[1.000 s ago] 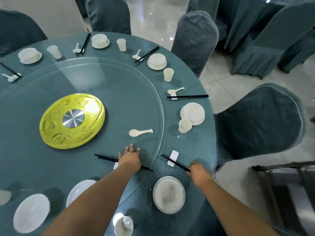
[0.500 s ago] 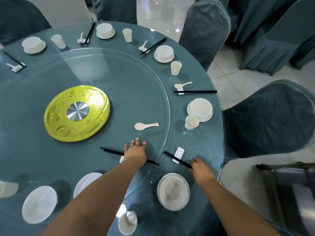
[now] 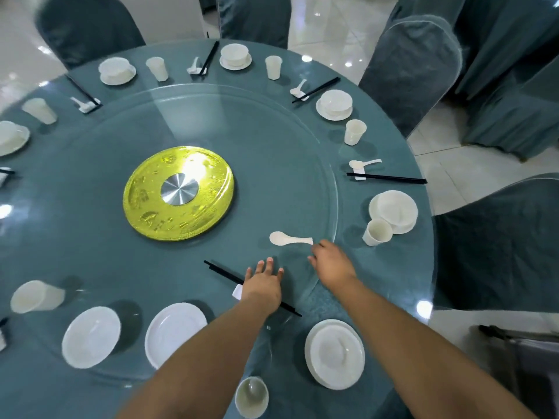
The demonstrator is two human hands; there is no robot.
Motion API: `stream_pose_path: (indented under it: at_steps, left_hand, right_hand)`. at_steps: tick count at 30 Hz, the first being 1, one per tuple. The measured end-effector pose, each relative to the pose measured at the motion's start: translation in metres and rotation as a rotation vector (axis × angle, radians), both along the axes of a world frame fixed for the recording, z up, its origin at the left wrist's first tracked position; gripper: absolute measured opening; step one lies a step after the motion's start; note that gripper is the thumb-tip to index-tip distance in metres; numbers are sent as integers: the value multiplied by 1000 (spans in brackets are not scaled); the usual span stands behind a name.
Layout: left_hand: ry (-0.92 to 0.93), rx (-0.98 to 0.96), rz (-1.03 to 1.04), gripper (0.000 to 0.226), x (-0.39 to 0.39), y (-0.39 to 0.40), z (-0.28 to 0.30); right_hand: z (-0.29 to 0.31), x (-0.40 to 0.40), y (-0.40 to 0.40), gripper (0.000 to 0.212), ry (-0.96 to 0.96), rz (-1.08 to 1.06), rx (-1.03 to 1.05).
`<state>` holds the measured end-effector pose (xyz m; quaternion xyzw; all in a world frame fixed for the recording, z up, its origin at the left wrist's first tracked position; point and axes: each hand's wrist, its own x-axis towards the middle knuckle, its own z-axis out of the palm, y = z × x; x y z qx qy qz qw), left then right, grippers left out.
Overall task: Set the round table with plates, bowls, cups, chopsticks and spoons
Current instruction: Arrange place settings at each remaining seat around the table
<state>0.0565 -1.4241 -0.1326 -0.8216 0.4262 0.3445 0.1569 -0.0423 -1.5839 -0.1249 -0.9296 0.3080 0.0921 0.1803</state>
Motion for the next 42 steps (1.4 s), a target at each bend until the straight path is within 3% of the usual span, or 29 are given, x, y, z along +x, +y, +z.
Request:
stream_pose_path:
  at_steps: [12, 30, 42]
  left_hand:
    - [29, -5, 44, 74, 6, 47, -9]
    - [62, 12, 84, 82, 8, 44, -6]
    - [70, 4, 109, 80, 12, 35, -11]
  right_hand:
    - [-18, 55, 33, 23, 232, 166, -142]
    - [-18, 52, 44, 17, 186, 166, -67]
    - [-10, 9, 8, 9, 34, 69, -67]
